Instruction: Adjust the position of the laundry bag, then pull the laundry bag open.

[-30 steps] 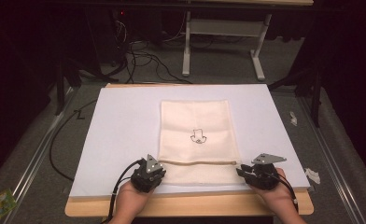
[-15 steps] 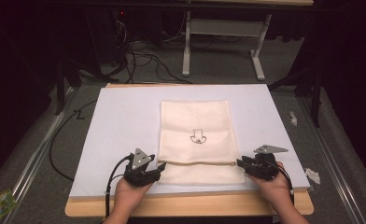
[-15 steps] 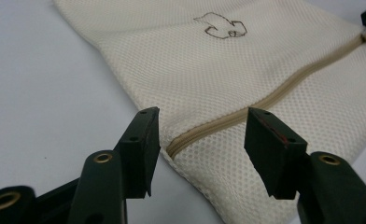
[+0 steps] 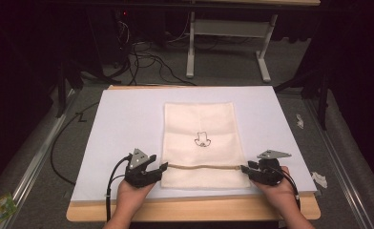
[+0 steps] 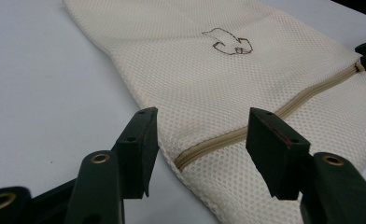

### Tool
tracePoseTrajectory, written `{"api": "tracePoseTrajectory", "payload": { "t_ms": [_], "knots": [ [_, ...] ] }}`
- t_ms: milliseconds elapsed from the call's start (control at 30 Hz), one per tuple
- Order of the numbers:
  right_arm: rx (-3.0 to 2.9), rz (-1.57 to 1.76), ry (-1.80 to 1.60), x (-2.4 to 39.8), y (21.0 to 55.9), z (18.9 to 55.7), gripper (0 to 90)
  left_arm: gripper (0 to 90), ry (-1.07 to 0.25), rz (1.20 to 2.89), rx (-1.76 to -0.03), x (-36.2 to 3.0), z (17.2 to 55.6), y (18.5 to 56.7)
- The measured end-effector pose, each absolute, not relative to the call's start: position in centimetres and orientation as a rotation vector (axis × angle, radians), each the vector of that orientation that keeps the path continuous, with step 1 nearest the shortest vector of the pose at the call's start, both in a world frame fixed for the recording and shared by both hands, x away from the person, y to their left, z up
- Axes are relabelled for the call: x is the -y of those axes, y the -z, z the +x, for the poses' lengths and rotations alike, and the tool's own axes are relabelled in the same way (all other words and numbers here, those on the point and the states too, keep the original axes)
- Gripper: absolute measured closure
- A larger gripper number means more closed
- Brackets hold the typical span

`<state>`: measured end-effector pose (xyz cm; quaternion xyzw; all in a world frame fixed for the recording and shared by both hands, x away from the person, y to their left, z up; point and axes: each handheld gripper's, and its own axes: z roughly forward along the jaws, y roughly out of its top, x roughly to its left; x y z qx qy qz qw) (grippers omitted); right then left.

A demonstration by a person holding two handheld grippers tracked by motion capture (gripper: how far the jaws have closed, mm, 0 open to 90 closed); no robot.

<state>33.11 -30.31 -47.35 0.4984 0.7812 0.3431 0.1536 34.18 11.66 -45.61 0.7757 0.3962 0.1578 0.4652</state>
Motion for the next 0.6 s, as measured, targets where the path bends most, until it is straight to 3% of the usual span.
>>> {"api": "tracePoseTrajectory", "payload": {
  "t_ms": [233,600],
  "knots": [
    [-2.273,1.409,-0.997,30.04,47.28,33.12,76.2,42.9,-0.393,1.919,-0.929,-10.53,34.22,45.48],
    [-2.286,1.371,-0.995,29.94,46.78,32.97,84.0,42.5,-0.36,1.909,-0.942,-10.79,33.77,45.33]
  ]
}}
